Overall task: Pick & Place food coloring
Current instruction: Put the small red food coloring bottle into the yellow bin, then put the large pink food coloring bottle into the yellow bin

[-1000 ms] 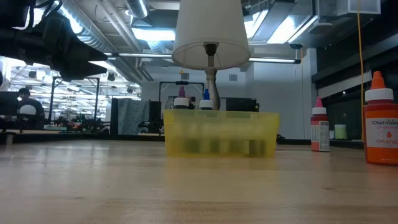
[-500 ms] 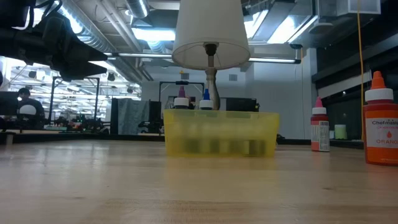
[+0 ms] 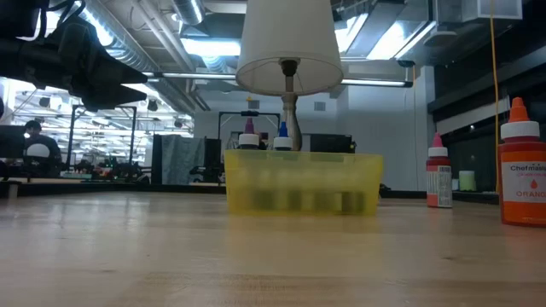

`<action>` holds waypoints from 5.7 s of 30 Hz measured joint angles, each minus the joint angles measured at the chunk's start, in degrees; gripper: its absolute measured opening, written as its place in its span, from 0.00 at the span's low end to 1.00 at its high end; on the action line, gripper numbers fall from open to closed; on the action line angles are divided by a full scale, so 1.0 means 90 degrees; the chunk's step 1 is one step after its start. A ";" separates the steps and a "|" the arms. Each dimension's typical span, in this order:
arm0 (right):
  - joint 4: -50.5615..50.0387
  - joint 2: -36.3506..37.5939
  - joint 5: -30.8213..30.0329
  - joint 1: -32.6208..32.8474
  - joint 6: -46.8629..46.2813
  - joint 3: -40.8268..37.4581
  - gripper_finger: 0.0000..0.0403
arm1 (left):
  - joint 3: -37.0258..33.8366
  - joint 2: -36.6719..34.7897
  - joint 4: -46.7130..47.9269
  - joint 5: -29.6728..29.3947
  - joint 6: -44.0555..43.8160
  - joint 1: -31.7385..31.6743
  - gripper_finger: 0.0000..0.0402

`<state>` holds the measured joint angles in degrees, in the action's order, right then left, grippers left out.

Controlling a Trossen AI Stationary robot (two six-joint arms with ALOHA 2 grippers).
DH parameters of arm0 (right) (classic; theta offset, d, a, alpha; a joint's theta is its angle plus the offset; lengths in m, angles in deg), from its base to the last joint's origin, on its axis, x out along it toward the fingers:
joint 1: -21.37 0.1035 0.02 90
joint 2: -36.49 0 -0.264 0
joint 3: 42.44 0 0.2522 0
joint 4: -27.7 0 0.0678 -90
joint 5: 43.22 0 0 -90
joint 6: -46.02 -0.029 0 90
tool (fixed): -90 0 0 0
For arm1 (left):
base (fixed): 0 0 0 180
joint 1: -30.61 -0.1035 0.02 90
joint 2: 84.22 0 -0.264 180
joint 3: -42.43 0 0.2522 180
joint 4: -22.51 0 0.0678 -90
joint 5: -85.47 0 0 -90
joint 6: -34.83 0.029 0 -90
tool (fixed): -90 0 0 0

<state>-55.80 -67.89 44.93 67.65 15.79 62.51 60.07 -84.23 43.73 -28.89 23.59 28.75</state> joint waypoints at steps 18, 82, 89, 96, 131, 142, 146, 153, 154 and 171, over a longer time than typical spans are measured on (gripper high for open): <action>-0.0735 -0.0067 -0.0359 -0.3255 0.2499 0.1092 0.16 | 0.0000 0.0000 0.0001 0.0000 0.0000 -0.0001 0.77; 0.1436 -0.2157 -0.0285 -0.4774 0.2887 0.0580 0.20 | 0.0000 0.0000 0.0000 0.0000 0.0000 0.0001 0.78; 0.1442 -0.2157 -0.0282 -0.4774 0.2884 0.0579 0.20 | 0.0000 0.0000 -0.0001 0.0000 0.0000 0.0001 0.78; 0.1454 -0.2157 -0.0319 -0.4774 0.2881 0.0576 0.21 | 0.0000 0.0000 -0.0002 0.0000 0.0000 0.0000 0.77; 0.1528 -0.2025 -0.0665 -0.4774 0.2935 0.0569 0.42 | 0.0000 0.0000 0.0001 0.0000 0.0000 0.0000 0.78; 0.0827 -0.1839 -0.0675 -0.4776 0.2887 0.0801 0.40 | 0.0000 0.0000 0.0000 0.0000 0.0002 0.0001 0.78; 0.0633 -0.1733 -0.0697 -0.4781 0.2855 0.1016 0.40 | 0.0000 0.0000 0.0000 0.0000 0.0001 0.0001 0.78; 0.0053 -0.1446 -0.0858 -0.4782 0.2310 0.1419 0.40 | 0.0000 0.0000 0.0001 0.0002 0.0000 0.0000 0.77; 0.0000 -0.1385 -0.0861 -0.4781 0.2178 0.1449 0.40 | 0.0000 0.0000 -0.0001 0.0000 0.0000 0.0001 0.77; -0.1410 -0.0104 -0.1860 -0.4718 -0.0367 0.1464 0.61 | 0.0000 0.0000 0.0001 0.0000 0.0002 0.0001 0.78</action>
<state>-68.49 -68.83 28.19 25.19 12.48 75.69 60.07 -84.23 43.73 -28.89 23.61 28.76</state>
